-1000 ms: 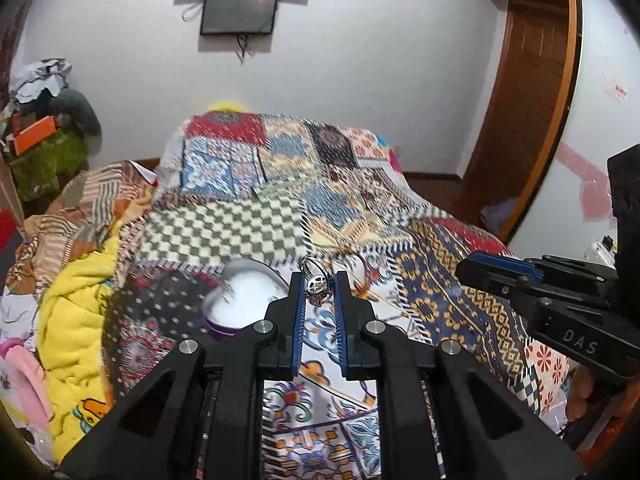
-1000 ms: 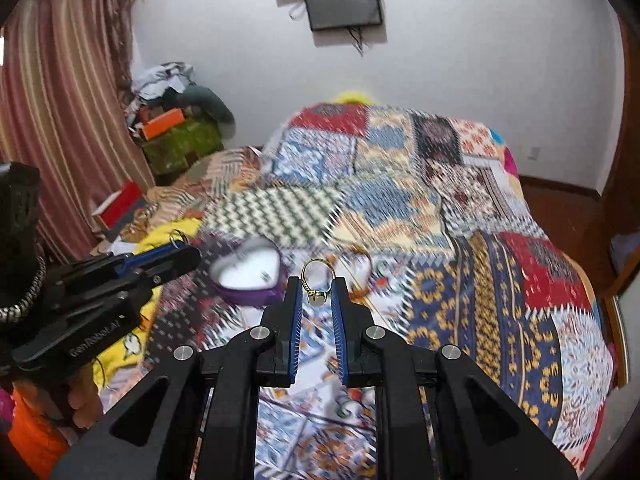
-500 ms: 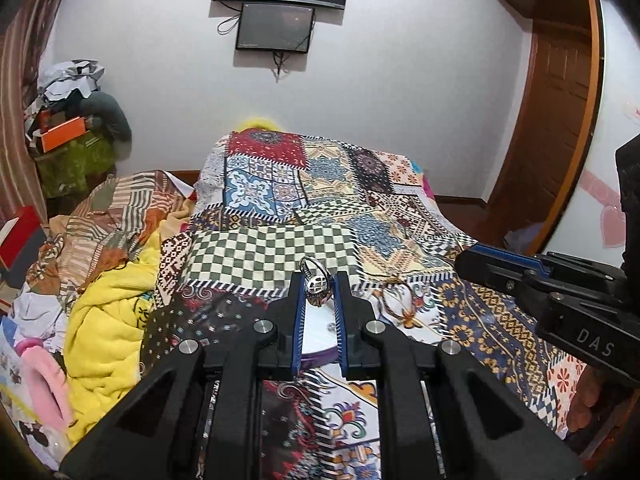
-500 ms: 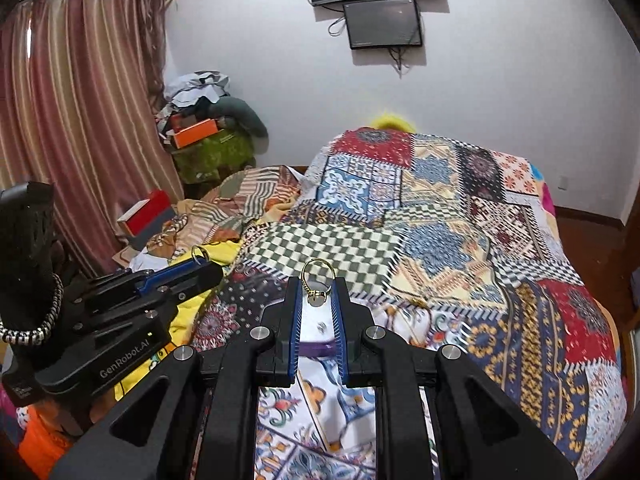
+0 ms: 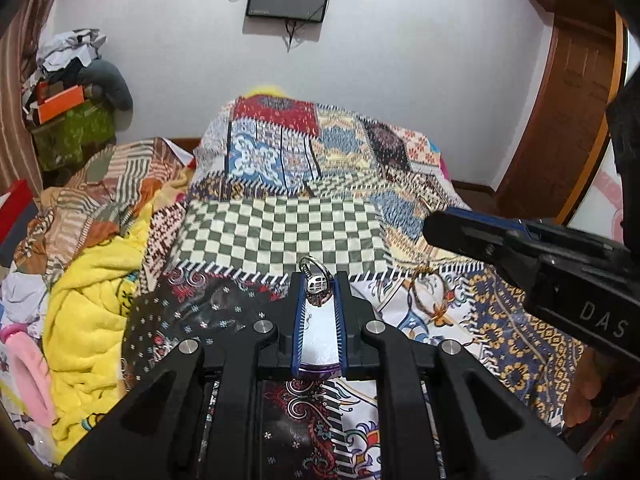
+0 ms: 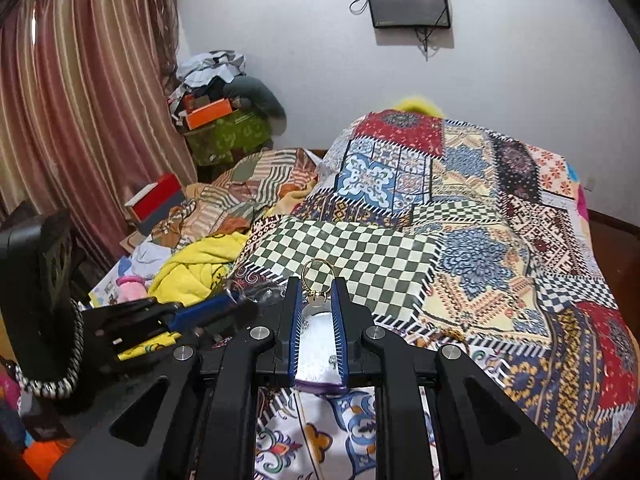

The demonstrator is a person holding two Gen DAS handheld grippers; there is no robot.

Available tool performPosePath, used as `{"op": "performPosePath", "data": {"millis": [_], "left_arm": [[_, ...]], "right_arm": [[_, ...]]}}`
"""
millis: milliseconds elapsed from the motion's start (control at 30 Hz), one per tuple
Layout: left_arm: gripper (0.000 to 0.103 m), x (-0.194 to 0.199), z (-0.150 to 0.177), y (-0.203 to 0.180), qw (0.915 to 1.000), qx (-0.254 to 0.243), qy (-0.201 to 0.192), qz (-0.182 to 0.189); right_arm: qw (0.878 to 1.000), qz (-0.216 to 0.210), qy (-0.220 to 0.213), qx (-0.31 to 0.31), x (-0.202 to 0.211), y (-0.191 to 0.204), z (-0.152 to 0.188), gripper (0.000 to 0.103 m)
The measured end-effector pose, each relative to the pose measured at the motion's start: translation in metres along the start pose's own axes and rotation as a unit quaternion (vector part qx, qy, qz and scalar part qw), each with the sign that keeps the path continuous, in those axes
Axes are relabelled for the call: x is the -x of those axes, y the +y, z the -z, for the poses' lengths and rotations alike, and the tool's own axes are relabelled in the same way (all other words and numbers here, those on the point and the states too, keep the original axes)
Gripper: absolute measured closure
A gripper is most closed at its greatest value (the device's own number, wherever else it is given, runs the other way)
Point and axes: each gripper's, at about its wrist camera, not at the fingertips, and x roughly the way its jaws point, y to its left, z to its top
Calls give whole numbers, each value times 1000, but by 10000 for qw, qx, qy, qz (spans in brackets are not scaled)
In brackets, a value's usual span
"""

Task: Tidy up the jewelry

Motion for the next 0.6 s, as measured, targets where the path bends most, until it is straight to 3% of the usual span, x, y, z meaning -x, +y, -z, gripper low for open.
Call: {"op": "performPosePath", "data": {"millis": [267, 600], "left_arm": [[91, -35, 17, 8, 9988, 199, 449, 50], [91, -44, 24, 5, 9979, 177, 605, 127]], "right_arm": [[9995, -100, 295, -24, -35, -10, 2, 90], [9974, -353, 610, -176, -58, -18, 7, 90]]}}
